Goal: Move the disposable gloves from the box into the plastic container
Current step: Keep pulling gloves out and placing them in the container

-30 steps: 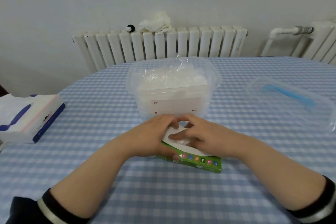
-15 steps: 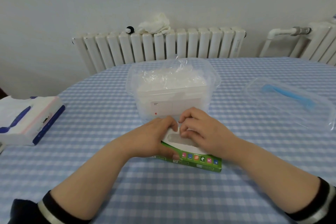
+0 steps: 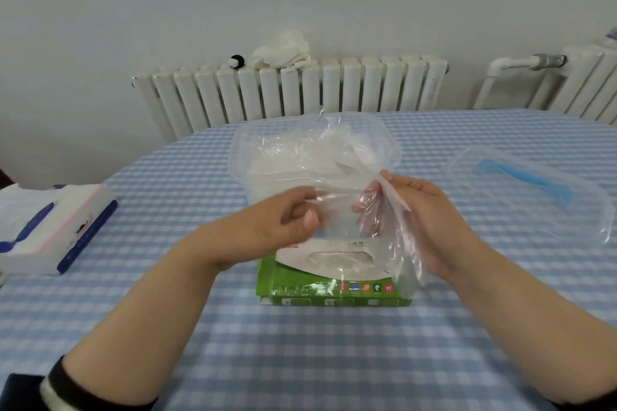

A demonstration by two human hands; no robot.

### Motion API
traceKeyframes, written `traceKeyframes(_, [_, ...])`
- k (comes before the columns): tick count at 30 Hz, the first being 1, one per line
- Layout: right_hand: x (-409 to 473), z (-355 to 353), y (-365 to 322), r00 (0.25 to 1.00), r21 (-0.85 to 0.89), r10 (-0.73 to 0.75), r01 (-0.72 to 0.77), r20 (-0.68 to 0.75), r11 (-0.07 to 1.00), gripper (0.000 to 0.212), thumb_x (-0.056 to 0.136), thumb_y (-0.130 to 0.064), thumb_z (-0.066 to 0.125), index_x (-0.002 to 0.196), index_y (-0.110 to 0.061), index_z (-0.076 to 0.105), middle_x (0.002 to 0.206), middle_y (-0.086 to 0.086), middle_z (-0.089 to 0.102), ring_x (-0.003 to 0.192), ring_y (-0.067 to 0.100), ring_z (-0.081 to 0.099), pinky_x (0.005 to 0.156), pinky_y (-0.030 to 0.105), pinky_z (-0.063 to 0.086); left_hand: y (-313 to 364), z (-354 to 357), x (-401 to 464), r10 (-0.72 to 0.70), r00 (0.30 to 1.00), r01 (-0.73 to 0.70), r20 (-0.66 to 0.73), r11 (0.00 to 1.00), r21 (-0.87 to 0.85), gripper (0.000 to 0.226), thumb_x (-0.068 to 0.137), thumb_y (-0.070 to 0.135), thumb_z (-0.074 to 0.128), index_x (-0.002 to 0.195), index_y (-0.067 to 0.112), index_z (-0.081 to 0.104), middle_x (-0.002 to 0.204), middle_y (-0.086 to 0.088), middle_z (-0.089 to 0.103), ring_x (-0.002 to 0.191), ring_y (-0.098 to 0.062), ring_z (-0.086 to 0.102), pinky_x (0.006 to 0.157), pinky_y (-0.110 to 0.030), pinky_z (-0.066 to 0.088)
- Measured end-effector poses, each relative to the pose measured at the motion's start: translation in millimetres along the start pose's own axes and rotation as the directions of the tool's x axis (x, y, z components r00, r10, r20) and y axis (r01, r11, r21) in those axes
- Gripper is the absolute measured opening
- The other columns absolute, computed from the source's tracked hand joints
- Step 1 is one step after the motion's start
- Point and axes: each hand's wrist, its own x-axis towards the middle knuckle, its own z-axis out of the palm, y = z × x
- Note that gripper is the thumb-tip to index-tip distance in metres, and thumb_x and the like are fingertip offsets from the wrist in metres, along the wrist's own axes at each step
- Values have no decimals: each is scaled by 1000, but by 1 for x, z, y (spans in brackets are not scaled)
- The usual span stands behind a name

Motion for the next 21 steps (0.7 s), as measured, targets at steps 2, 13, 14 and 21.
traceKeyframes(2, [-2, 1, -1, 999, -19, 33, -32, 39, 999, 36, 100, -17, 46, 73, 0, 64, 71, 18, 69, 56, 25, 61, 53, 30, 54, 12, 3, 1, 65, 993, -72, -101, 995, -63, 102, 59, 80, 68, 140, 22, 42, 126, 14, 64, 120, -2, 58, 96, -21, 49])
traceKeyframes(13, [-15, 6, -6, 708, -238, -684, 644, -173, 727, 30, 100, -37, 37, 101, -14, 56, 101, 10, 65, 96, 25, 64, 80, 37, 52, 51, 9, 39, 133, 733, -90, -667, 991, 98, 11, 96, 20, 60, 96, 19, 72, 83, 4, 70, 52, -1, 60, 42, -16, 44])
traceKeyframes(14, [-23, 10, -11, 553, -297, -829, 781, -79, 549, 26, 102, -36, 37, 102, -17, 53, 101, 9, 61, 96, 27, 62, 81, 39, 50, 54, 6, 40, 148, 719, -92, -679, 989, 118, 11, 96, 22, 61, 94, 22, 72, 82, 7, 69, 53, 1, 58, 42, -16, 43])
traceKeyframes(21, [-36, 49, -2, 943, -539, -204, 318, 261, 780, 36, 96, -46, 38, 128, -42, 51, 130, -34, 50, 119, -19, 44, 99, 7, 38, 71, -16, 52, 205, 688, -90, -696, 976, 198, 16, 94, 24, 59, 82, 29, 67, 52, 13, 63, 42, -2, 44, 41, -18, 39])
